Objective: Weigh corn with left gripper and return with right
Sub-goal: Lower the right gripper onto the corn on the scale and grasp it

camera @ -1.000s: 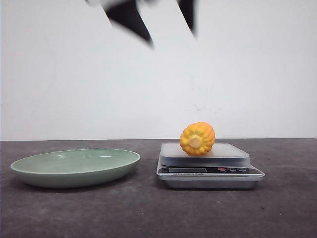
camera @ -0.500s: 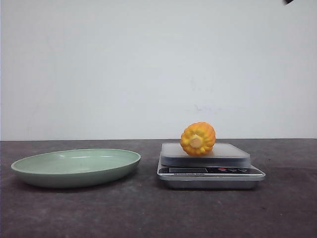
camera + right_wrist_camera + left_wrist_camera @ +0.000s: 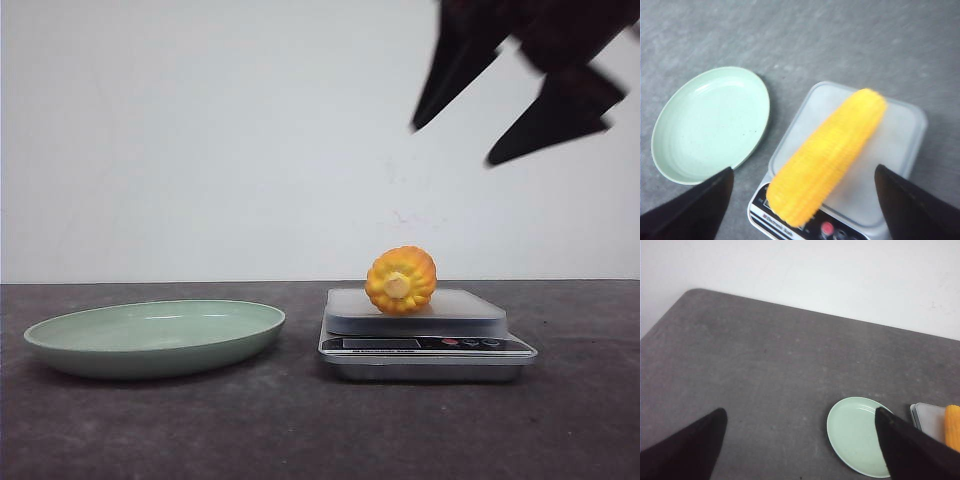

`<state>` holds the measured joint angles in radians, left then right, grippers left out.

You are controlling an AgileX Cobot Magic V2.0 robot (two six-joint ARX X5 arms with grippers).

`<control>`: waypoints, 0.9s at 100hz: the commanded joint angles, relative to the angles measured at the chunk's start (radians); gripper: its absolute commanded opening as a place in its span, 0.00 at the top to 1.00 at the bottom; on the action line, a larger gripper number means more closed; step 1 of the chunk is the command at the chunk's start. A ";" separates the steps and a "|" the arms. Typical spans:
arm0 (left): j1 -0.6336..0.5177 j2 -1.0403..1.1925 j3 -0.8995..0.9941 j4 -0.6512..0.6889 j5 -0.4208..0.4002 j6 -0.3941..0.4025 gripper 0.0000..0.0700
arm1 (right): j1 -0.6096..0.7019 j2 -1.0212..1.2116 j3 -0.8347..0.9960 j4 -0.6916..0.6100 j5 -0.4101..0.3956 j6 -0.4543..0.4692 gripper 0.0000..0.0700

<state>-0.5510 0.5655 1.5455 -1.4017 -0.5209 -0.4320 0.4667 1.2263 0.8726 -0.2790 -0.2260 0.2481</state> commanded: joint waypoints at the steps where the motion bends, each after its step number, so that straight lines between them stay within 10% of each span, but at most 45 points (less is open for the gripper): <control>1: -0.005 -0.020 -0.013 -0.003 -0.003 -0.031 0.21 | 0.023 0.059 0.020 0.035 0.022 0.041 0.19; 51: -0.006 -0.172 -0.262 -0.014 -0.003 -0.051 0.21 | 0.062 0.332 0.020 0.178 0.100 0.131 0.21; 61: -0.005 -0.180 -0.269 -0.016 -0.003 -0.043 0.21 | 0.062 0.348 0.020 0.177 0.105 0.137 0.44; 72: -0.005 -0.181 -0.269 -0.015 -0.003 -0.029 0.21 | 0.068 0.348 0.020 0.183 0.105 0.139 0.99; 90: -0.005 -0.181 -0.269 -0.015 -0.003 -0.026 0.21 | 0.082 0.325 0.027 0.196 0.104 0.140 1.00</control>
<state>-0.5518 0.3862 1.2675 -1.4151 -0.5205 -0.4702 0.5354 1.5539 0.8745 -0.0925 -0.1268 0.3752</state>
